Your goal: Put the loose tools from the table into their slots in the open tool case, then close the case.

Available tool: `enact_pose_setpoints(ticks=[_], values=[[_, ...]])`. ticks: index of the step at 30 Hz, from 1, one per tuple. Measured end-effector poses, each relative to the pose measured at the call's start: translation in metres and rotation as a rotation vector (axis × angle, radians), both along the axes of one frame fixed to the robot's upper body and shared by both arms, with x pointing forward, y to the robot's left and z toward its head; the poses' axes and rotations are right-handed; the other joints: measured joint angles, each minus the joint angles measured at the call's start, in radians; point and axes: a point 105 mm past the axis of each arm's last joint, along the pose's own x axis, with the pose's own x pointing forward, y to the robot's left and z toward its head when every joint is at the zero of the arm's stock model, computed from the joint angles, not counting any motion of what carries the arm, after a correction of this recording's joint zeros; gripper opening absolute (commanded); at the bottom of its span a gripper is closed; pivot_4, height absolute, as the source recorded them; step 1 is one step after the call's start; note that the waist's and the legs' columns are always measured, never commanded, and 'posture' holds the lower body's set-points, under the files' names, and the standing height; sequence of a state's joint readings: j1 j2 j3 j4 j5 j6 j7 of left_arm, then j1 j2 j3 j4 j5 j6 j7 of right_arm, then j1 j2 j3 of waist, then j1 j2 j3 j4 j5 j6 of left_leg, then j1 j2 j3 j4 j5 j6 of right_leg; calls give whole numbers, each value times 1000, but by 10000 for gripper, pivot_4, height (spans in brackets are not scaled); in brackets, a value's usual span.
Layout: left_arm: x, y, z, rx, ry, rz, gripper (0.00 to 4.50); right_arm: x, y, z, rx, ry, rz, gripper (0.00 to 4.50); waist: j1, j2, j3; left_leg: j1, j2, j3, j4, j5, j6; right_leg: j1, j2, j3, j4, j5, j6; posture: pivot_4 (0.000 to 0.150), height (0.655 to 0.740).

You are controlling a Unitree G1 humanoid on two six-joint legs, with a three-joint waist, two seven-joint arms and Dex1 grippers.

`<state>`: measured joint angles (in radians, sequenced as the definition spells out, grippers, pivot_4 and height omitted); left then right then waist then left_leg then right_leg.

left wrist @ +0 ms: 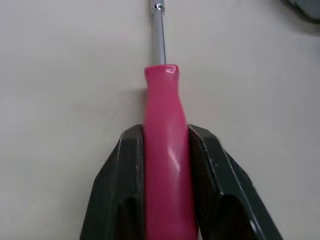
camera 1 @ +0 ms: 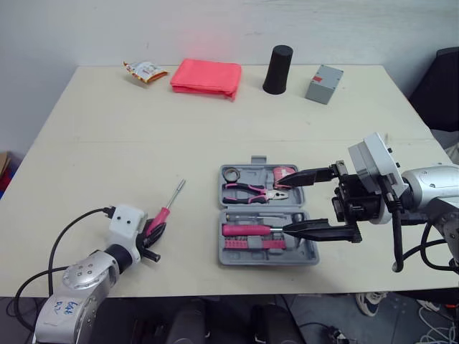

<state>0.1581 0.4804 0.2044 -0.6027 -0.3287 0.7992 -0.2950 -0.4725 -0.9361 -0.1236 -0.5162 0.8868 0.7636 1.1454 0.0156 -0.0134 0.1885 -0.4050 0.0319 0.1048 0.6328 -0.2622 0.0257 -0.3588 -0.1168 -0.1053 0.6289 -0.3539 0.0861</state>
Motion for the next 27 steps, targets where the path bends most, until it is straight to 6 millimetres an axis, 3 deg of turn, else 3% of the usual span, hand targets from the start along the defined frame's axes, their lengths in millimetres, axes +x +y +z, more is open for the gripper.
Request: enact_pose_setpoints(ticks=[5, 9, 11, 17, 23, 27], values=[[0, 1, 10, 67, 4, -114, 5799, 0, -1, 1, -2, -4, -2, 45000, 0, 0, 0, 0, 0, 0, 0, 0, 0, 0, 0, 0, 0, 0, 0, 1500, 7361], [18, -32, 65, 149, -109, -438, 5799, -1, -6, -2, -30, 8, -18, 45000, 16, 0, 0, -2, -1, -3, 1, 2, -2, 0, 0, -2, -1, 0, -1, 1500, 7361], [16, -53, 88, 194, -144, -622, 5799, -3, -13, -7, -55, 28, -40, 45000, 10, 0, 0, -1, -1, -1, 0, 2, -4, 1, -1, 0, -2, 1, 0, 1500, 7361], [-11, -101, 72, 246, 76, -1055, 5799, -12, -40, -34, -151, 134, -155, 45000, 3, 0, 0, -2, 0, 4, -1, 1, -4, 0, 3, 1, -2, 1, 0, 1500, 7361], [-20, -152, 60, 215, 197, -1182, 5799, -30, -51, -44, -209, 197, -212, 45000, 12, -4, 2, -2, -1, 2, 4, 2, -2, 1, 3, 2, -2, 1, 2, 1500, 7361], [-23, -168, 51, 243, 249, -1180, 5799, -35, -54, -47, -216, 223, -253, 45000, 9, -5, 3, -1, -1, 1, 5, 3, 0, 2, 2, 3, -1, 3, 4, 1500, 7361]])
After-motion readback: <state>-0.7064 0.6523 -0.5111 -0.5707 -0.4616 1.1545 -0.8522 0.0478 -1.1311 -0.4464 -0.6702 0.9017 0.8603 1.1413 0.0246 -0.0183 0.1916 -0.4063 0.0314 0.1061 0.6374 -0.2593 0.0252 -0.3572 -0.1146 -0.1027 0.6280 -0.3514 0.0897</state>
